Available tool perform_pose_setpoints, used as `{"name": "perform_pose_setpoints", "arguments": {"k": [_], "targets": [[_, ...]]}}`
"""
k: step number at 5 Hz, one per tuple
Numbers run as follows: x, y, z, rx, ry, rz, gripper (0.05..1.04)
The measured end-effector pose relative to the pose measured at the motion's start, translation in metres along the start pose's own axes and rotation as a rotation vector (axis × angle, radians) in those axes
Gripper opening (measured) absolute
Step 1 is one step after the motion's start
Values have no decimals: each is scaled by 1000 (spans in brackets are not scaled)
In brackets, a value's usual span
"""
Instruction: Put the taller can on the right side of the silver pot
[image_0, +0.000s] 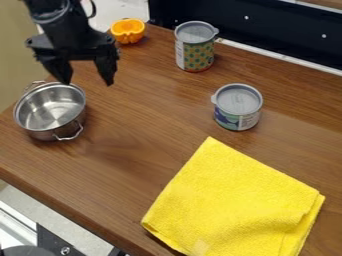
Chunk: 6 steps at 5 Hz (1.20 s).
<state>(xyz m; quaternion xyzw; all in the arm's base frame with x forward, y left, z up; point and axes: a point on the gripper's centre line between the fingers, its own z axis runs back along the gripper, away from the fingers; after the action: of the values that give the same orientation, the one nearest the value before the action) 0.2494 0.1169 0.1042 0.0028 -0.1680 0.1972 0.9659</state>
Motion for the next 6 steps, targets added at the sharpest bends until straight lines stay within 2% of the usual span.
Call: {"name": "perform_pose_setpoints", "arguments": {"k": [1,2,3,4,5,6], "targets": [[13,-9,-2,-42,-41,-99,998],[29,-23,-6,-77,-140,-236,998],[50,-40,-20,-65,-118,-246,998],[74,-58,-19,-62,-142,-260,998],[92,-71,-27,-43,-124,-243,998],[104,-82,-26,-52,-153,-252,998]]}}
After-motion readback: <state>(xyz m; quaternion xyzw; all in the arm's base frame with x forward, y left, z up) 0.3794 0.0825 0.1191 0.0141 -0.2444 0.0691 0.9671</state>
